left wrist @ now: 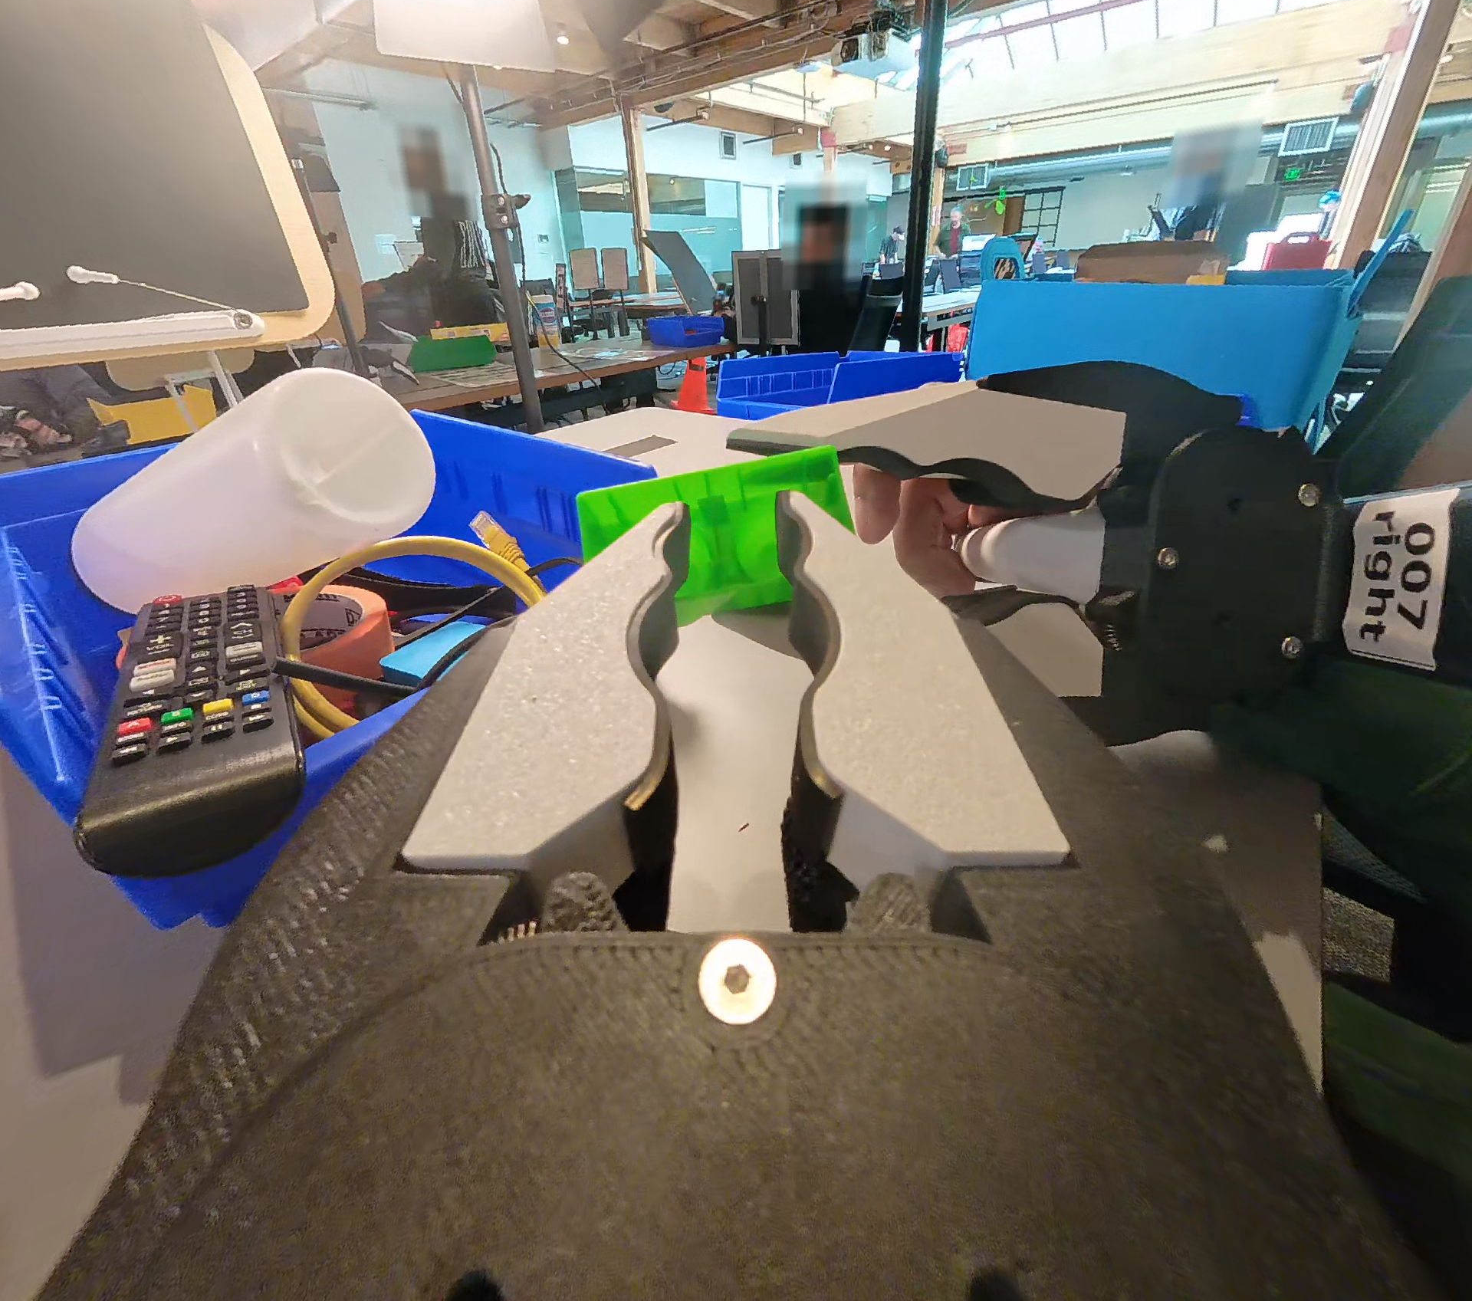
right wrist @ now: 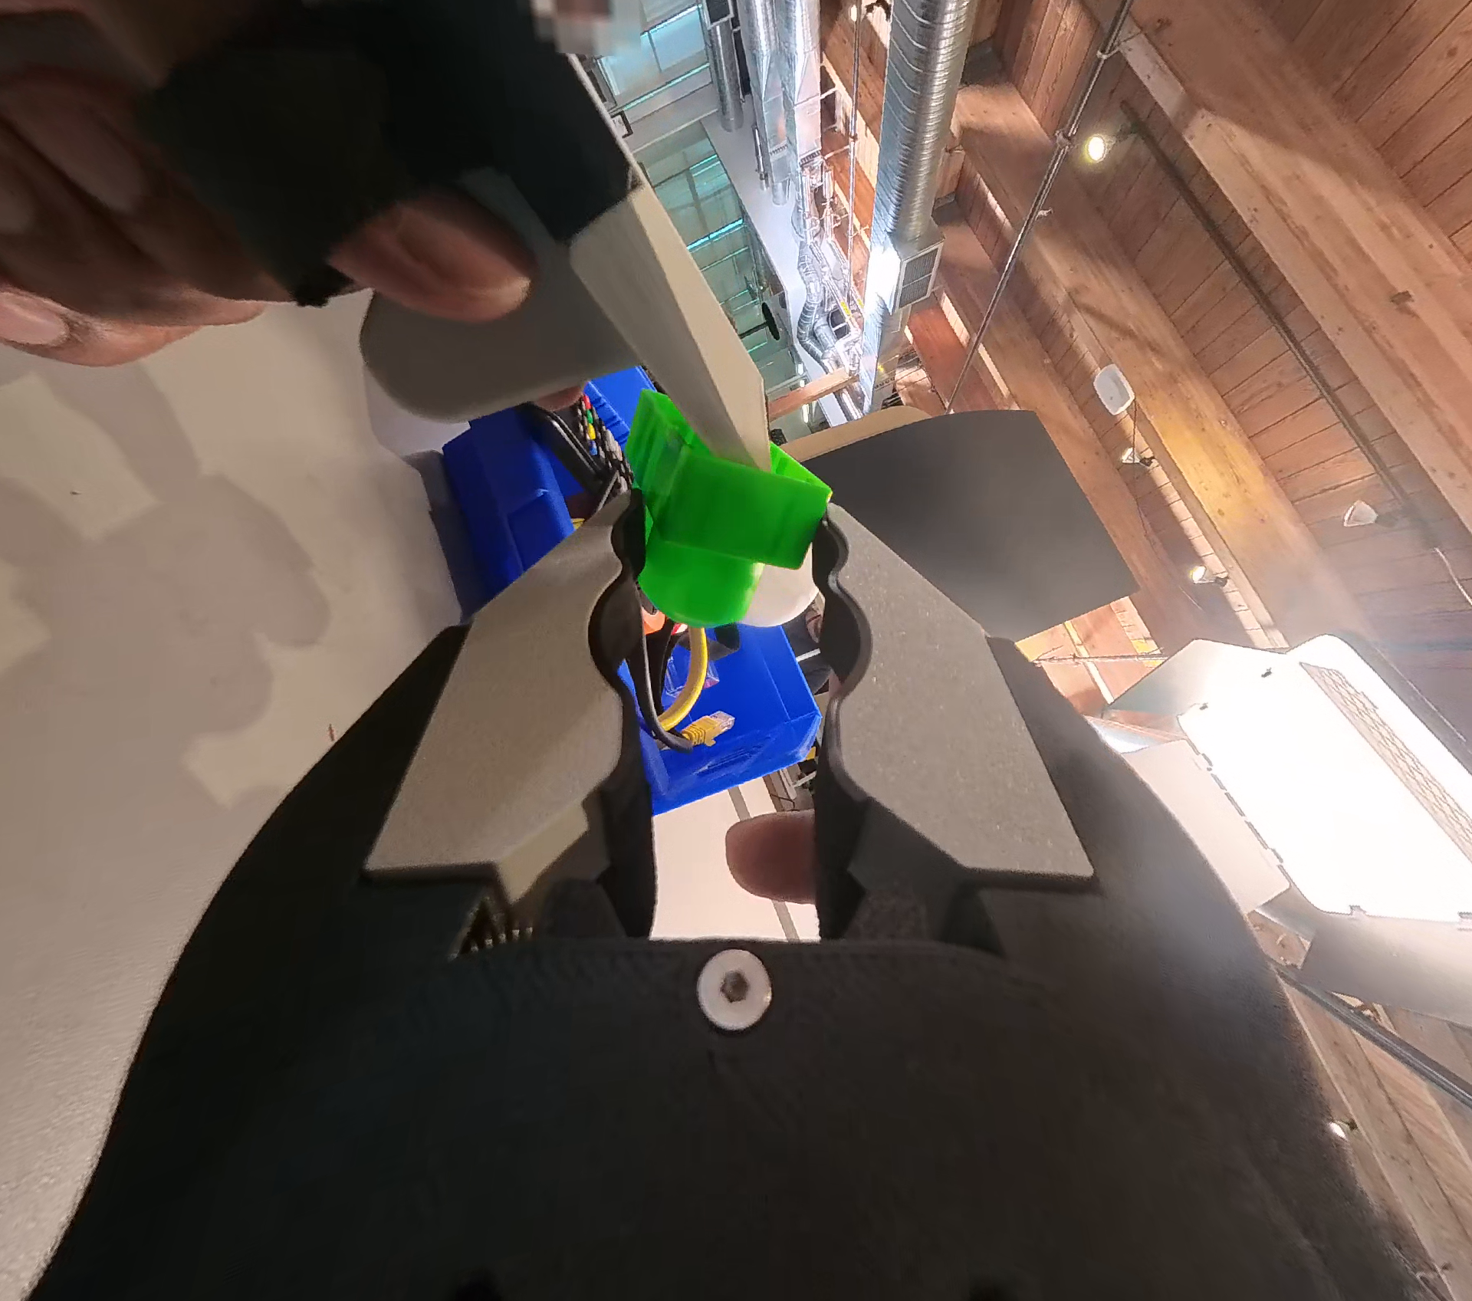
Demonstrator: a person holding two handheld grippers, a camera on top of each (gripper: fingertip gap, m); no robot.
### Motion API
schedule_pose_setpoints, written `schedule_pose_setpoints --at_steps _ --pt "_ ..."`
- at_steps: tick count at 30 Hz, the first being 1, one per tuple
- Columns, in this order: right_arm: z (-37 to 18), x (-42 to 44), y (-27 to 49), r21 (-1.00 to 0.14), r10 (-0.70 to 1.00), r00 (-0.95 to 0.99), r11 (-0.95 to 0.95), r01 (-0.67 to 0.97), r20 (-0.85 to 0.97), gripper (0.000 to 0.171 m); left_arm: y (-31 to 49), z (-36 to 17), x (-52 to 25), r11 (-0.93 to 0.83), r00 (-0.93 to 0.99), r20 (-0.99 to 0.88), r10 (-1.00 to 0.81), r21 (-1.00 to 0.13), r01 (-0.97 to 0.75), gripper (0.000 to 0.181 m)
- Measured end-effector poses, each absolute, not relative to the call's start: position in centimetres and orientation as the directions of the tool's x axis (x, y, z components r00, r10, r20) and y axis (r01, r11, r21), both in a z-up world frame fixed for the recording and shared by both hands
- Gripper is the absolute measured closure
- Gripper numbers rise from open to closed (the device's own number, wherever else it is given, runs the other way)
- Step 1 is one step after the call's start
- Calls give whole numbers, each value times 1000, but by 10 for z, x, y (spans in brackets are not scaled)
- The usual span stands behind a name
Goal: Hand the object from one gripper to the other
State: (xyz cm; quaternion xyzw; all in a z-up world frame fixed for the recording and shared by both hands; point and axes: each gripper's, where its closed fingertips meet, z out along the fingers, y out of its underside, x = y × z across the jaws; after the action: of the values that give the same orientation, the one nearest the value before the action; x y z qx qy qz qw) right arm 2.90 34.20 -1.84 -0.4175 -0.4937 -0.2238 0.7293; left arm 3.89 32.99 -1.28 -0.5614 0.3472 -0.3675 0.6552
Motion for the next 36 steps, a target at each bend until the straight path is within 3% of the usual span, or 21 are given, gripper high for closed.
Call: schedule_pose_setpoints --at_steps 16,36 --pt "-22 27 341 -374 86 396 554 743 914 128 334 -16 36 81 506 -29 -862 -994 80 174" --pt "-25 27 343 -379 96 393 545 748 914 129 334 -17 36 68 497 -21 -868 -995 78 175"
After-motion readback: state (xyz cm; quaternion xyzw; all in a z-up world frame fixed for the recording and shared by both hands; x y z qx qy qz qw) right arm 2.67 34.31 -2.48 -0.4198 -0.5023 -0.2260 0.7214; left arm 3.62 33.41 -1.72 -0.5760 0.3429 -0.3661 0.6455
